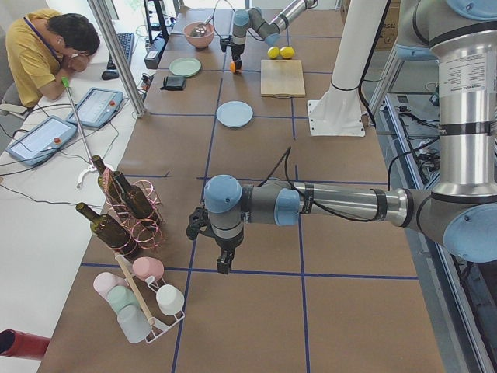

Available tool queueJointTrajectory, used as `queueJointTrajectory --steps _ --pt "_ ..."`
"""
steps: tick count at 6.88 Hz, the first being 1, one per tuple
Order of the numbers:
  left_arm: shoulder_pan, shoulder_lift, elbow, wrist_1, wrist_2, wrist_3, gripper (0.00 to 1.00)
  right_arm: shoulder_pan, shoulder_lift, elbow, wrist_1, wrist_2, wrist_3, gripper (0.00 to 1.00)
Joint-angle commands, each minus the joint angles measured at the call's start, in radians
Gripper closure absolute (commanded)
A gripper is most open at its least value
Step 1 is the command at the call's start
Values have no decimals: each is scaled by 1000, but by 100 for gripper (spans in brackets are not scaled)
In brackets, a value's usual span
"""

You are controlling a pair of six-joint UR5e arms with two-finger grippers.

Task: Pick orange to plate
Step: 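Lower the right gripper onto the orange and close on it, then carry the orange with the right gripper over the light blue plate and lower it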

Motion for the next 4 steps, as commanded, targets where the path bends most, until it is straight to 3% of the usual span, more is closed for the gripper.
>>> queueJointTrajectory --steps 1,3,4 --pt "0 2 -2 -2 -3 0 0 -35 94 21 -47 -2 93 98" --pt "0 1 -2 -2 -3 0 0 -125 365 -5 -294 -44 256 94" --pt "0 2 -19 0 -2 -3 0 -164 450 -48 -324 -93 329 93"
